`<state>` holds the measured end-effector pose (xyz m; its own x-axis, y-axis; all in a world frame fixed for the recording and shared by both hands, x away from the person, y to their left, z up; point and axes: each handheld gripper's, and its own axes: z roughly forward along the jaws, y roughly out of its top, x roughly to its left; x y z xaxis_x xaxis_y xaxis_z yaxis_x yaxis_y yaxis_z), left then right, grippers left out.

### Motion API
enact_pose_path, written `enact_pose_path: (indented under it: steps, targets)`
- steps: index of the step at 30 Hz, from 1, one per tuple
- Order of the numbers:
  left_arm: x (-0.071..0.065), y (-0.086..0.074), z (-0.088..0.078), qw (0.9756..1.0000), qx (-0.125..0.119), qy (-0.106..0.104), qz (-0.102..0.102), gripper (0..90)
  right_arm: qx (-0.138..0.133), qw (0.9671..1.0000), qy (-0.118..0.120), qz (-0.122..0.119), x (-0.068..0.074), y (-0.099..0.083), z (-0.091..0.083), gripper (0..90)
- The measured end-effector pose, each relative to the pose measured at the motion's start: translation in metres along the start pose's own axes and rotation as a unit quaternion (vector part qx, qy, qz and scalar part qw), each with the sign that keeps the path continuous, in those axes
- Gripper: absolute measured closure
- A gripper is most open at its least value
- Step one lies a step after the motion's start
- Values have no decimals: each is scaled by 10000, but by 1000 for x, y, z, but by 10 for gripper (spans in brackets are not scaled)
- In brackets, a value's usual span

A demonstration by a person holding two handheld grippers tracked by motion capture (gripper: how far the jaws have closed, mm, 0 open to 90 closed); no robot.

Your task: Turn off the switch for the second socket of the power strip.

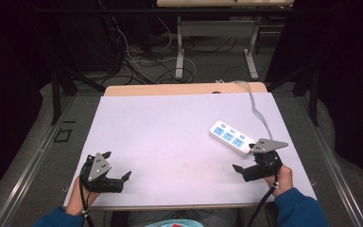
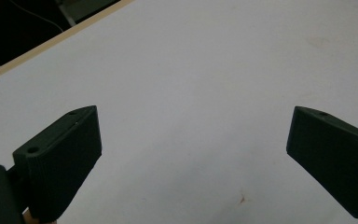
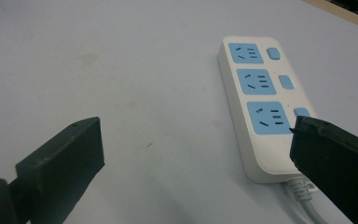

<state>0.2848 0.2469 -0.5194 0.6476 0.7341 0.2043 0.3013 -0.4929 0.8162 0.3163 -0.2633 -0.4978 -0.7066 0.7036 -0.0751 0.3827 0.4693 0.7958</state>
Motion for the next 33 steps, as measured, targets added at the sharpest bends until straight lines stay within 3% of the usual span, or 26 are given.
enact_pose_path:
  steps: [33]
  targets:
    - [-1, 0, 1, 10000, 20, -21, 61, 30, 112, 9998, -126, 99, -19, 29, 24, 22]
